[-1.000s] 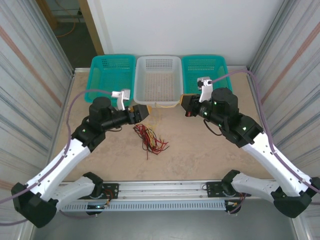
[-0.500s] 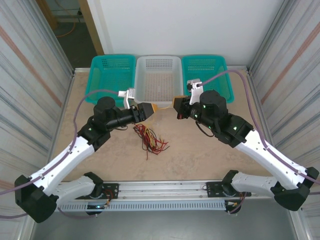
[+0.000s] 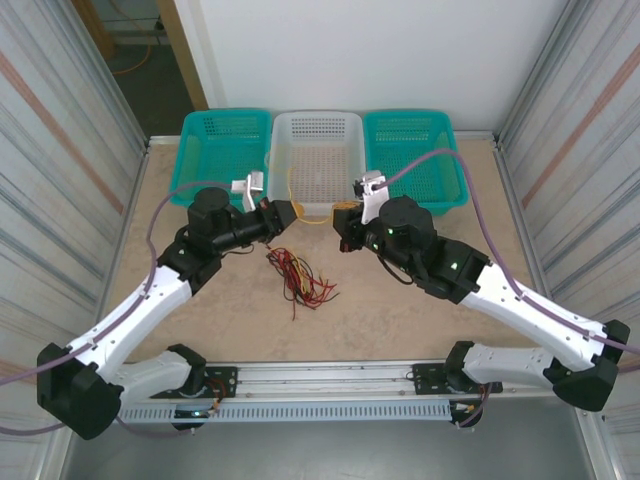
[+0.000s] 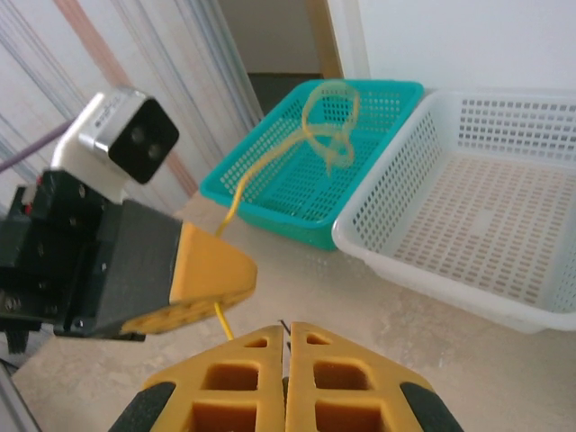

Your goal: Untangle the cables

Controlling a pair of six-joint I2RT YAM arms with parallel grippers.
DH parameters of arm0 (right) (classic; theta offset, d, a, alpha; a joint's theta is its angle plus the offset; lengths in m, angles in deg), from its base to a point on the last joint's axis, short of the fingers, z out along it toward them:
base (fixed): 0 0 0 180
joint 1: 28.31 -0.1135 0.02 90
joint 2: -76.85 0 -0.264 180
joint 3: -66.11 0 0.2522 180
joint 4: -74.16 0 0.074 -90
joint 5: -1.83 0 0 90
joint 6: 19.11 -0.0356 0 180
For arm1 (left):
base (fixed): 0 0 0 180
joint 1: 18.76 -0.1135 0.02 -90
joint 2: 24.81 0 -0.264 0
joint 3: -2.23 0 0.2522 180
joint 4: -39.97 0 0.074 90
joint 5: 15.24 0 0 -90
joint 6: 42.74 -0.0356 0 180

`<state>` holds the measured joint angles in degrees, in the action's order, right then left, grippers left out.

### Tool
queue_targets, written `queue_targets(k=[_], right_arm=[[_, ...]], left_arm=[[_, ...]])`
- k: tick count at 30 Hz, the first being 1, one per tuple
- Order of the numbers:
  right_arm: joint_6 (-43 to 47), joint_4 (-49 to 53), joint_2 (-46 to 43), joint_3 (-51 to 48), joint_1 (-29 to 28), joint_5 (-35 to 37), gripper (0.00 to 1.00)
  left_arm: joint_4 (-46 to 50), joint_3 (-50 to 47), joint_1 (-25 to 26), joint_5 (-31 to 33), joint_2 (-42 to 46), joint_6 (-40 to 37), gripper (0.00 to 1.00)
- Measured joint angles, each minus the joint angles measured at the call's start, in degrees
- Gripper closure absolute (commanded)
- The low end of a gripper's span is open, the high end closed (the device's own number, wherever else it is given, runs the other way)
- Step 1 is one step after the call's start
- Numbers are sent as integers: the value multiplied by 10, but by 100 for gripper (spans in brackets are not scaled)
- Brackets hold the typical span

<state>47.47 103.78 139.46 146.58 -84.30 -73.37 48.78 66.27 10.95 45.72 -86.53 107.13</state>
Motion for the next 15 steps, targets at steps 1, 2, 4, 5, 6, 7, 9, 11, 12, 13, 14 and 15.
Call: queue_targets(k=[1, 2, 4, 5, 6, 7, 9, 11, 12, 13, 14, 15], right_arm=[[-1, 0, 2, 0, -1, 2, 83], [0, 0, 3, 0, -2, 3, 70], [-2, 3, 3, 0, -3, 11, 52], [-2, 3, 2, 0, -3, 17, 48], [-2, 5, 2, 0, -3, 23, 46], [-4, 7, 0, -2, -3, 30, 45], [-5, 10, -9, -11, -3, 41, 44], [-12, 14, -24, -27, -3, 52, 43], [-16, 18, -33, -37, -3, 56, 43], [-19, 23, -42, -47, -3, 60, 43], [-22, 28, -51, -56, -3, 63, 43], [-29, 32, -62, -66, -3, 65, 43]], left_arm=[[2, 2, -5, -2, 0, -1, 100], [5, 4, -10, -6, -2, -3, 100], [21, 16, -28, -10, -7, -16, 100], [32, 25, -42, -11, -13, -27, 100], [43, 37, -60, -14, -19, -37, 100], [50, 48, -80, -18, -26, -47, 100], [59, 68, -124, -31, -44, -60, 100], [66, 93, -170, -50, -70, -71, 100], [68, 107, -193, -60, -89, -75, 100], [70, 122, -214, -69, -109, -78, 100], [71, 134, -229, -76, -130, -82, 100], [76, 150, -243, -85, -153, -87, 100]])
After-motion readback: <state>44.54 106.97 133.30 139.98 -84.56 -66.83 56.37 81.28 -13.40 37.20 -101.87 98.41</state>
